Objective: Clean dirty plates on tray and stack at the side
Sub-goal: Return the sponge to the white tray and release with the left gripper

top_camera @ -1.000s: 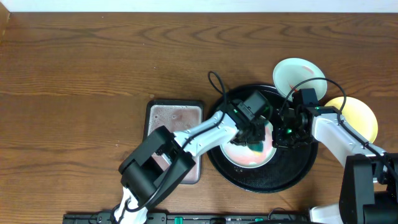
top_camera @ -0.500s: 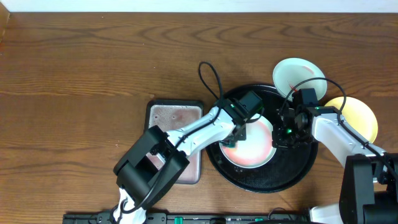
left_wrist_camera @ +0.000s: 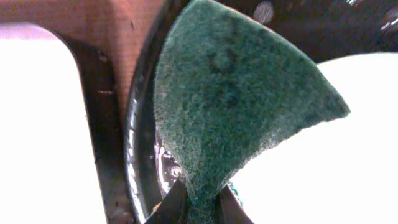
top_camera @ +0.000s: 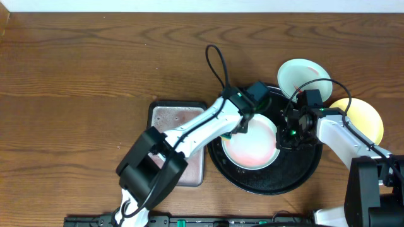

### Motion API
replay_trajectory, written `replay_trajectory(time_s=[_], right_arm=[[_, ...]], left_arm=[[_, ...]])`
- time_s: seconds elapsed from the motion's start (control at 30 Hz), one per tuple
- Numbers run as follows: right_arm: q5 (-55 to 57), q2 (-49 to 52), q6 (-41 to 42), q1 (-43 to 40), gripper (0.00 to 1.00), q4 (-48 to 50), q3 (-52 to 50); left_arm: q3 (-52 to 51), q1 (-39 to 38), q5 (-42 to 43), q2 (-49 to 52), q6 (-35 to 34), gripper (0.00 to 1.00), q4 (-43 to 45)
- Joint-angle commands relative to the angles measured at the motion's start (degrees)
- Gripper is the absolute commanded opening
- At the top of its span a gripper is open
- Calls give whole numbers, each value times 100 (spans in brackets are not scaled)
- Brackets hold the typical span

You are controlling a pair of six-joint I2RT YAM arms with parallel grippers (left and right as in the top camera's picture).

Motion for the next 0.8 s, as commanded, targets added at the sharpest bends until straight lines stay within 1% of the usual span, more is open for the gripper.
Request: replay_trajectory(time_s=[0.0, 0.17, 0.23, 0.27, 0.3, 0.47, 0.6, 0.67, 0.77], right_arm=[[522, 101, -42, -20, 1, -22, -68], [520, 101, -42, -20, 1, 59, -68], [518, 101, -42, -20, 1, 109, -68], [470, 101, -42, -20, 1, 125, -66], [404, 94, -42, -20, 1, 127, -66], [199, -96, -42, -9, 1, 90, -66], [306, -601, 59, 103, 1, 11, -66], [592, -953, 175, 229, 1, -50, -66], [1381, -1572, 409, 535, 1, -164, -66]], left_arm=[[157, 63, 245, -627, 79, 7, -243], [153, 341, 125, -1399, 83, 8, -1174], [146, 538, -210, -1639, 109, 8, -1663], [81, 708, -608, -1799, 107, 8, -1971], [-13, 817, -815, -1886, 107, 8, -2052], [-866, 1285, -824, -2057, 186, 8, -1722], [-1893, 1580, -413, -2057, 278, 8, -946], [-2245, 1720, -70, -2057, 459, 8, -636], [-2415, 1897, 205, -2057, 470, 8, -529]])
